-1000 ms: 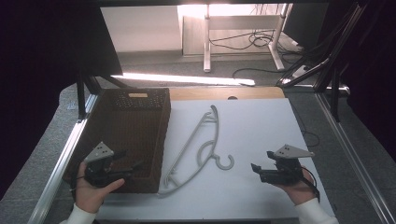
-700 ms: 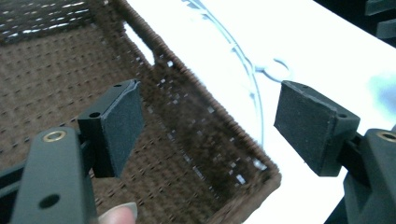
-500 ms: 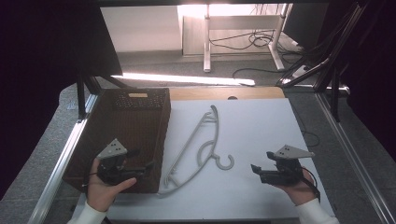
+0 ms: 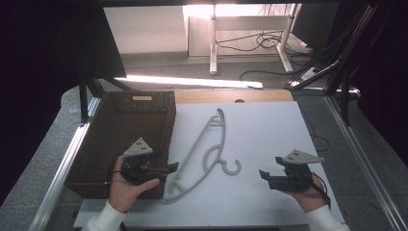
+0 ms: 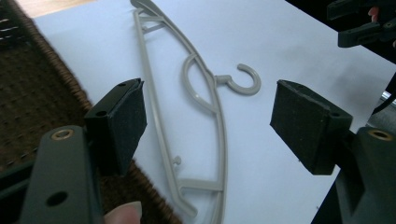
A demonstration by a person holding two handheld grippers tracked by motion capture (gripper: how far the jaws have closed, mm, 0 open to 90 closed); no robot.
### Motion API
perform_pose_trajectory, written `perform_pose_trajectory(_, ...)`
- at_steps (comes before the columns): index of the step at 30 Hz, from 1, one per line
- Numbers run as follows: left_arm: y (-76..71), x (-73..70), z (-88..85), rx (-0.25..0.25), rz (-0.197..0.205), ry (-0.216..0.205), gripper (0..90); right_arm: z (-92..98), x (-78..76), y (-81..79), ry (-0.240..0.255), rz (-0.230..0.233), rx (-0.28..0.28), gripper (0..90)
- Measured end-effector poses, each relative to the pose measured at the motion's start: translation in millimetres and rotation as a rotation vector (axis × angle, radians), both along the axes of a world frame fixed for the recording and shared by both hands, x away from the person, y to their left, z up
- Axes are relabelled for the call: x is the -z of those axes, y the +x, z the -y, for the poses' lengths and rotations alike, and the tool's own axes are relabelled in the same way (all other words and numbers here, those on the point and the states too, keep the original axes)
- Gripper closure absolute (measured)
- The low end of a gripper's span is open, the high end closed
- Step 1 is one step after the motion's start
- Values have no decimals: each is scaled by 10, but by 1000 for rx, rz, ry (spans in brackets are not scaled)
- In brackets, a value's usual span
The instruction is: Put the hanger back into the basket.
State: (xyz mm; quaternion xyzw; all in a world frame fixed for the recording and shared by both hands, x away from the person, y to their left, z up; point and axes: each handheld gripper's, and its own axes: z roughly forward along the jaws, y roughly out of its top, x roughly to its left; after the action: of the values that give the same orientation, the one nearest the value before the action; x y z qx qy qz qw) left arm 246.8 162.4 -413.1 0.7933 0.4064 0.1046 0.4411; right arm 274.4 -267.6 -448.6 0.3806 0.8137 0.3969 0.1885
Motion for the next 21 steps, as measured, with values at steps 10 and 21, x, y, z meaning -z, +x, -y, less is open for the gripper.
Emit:
perform_pose_trajectory(10, 115, 77, 308, 59, -24, 17, 275, 10, 19, 3, -9, -11, 2, 226)
perform_pose_trajectory(21, 261, 186, 666, 129, -74, 55, 298, 8, 13, 1, -7, -14, 9, 225)
